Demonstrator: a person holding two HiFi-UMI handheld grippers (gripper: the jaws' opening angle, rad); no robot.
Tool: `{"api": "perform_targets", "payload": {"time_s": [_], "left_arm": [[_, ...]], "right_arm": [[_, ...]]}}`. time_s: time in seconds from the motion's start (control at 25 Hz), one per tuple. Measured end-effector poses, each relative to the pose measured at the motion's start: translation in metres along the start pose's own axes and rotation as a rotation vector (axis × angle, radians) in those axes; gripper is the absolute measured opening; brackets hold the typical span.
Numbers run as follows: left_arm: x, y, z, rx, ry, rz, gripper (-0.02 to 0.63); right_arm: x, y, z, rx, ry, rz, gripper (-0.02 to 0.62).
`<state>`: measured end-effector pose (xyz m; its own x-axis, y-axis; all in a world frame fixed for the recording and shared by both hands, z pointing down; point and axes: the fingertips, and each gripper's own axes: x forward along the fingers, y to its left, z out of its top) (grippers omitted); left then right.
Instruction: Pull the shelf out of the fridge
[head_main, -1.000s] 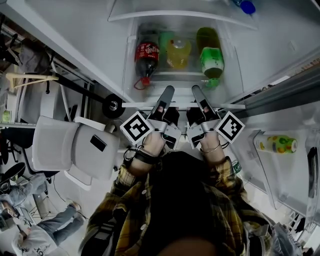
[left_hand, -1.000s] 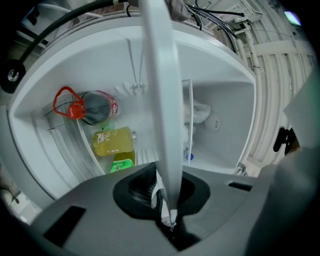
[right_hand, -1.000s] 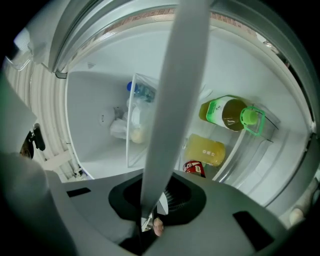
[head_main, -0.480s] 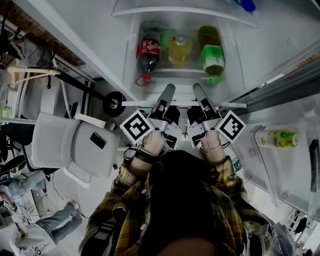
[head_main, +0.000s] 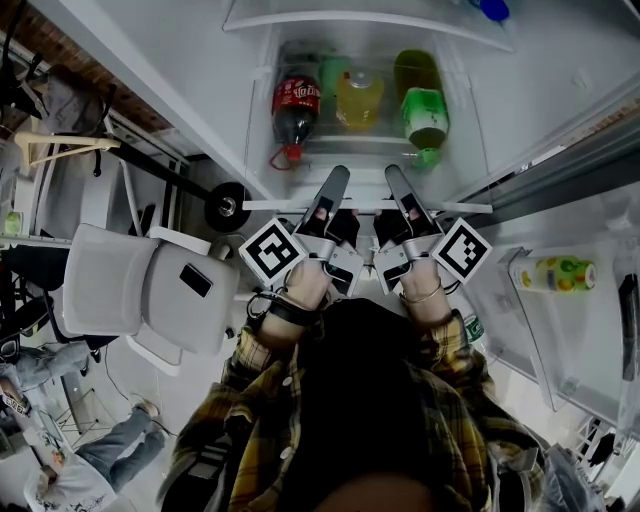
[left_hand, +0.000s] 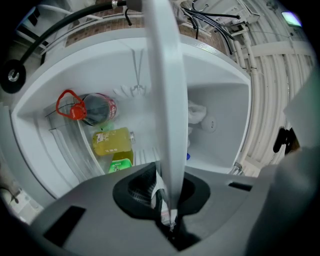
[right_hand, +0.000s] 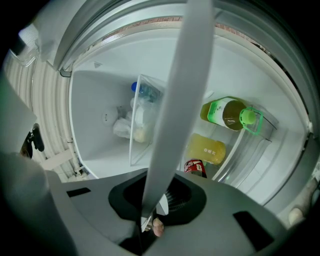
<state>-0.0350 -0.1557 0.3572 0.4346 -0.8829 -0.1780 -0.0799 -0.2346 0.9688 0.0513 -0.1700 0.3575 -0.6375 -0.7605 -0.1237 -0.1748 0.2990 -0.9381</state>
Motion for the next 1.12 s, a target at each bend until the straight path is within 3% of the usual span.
{"api": "perform_targets", "payload": {"time_s": [1.12], "left_arm": [[-0.0013, -0.0021, -0.0011, -0.007, 0.0, -0.004, 0.034]], "right_arm": [[-0.0015, 0.0006, -0.0013, 0.005, 0.001, -0.004, 0.046]]}}
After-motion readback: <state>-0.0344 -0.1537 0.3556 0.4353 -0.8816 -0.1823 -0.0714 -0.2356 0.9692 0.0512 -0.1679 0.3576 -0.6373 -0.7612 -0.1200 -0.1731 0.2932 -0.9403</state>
